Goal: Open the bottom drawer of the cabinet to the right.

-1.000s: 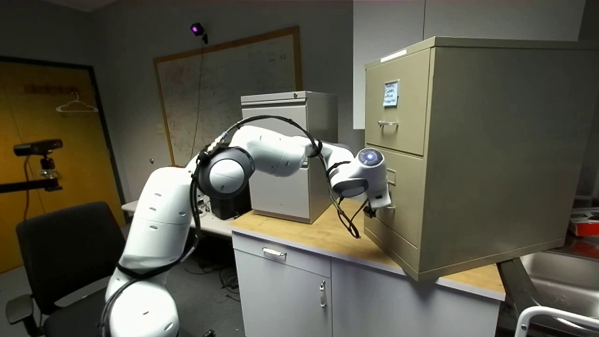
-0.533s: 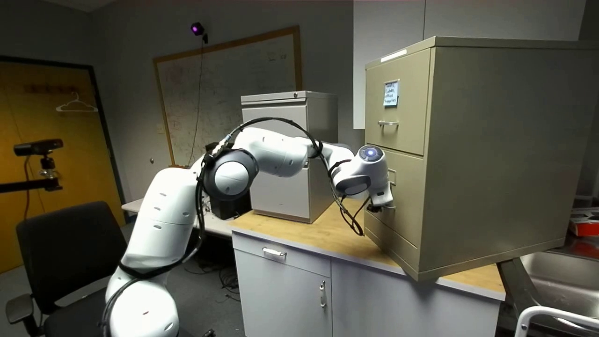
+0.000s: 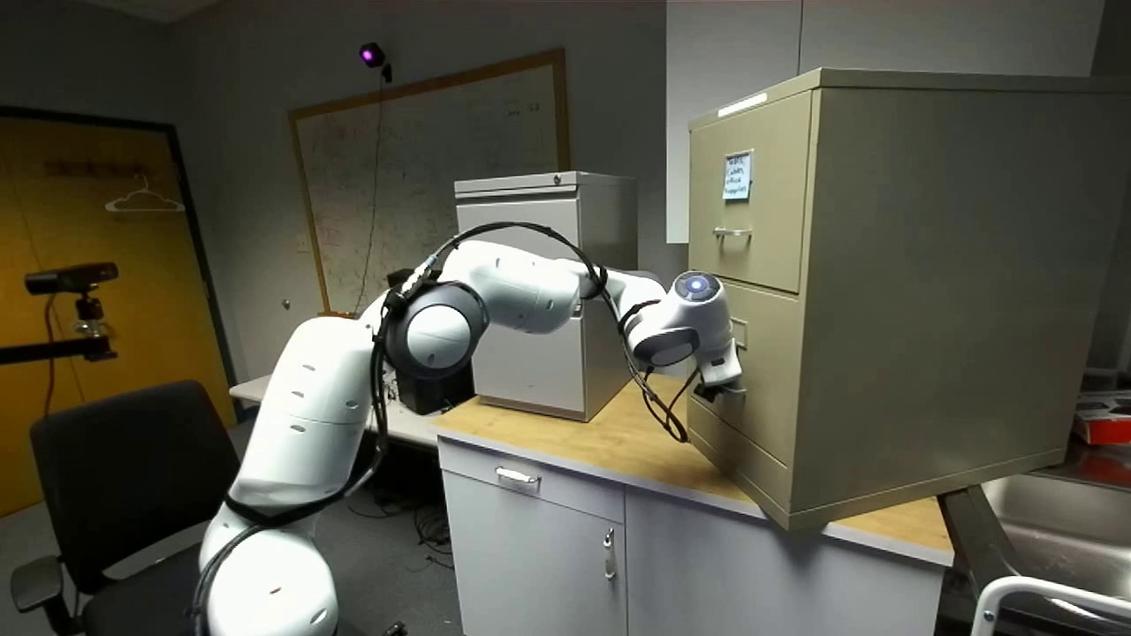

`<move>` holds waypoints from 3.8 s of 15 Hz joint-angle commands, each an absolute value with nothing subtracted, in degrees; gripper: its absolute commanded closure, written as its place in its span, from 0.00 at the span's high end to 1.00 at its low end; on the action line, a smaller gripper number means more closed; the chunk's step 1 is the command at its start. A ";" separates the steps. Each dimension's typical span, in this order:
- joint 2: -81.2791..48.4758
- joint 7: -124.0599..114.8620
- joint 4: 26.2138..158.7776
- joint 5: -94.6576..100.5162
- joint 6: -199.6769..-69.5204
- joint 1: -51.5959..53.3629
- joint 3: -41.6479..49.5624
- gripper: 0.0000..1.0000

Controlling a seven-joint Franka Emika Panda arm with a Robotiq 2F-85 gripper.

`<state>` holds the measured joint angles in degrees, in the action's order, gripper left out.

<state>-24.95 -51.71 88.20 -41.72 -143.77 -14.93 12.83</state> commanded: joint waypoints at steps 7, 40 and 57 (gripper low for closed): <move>-18.82 -39.67 94.89 -44.23 -140.75 -15.67 7.99 0.03; 14.37 -24.70 140.32 -52.64 -159.33 -4.46 3.87 0.03; 20.27 -21.54 146.60 -53.22 -161.77 -1.06 3.90 0.03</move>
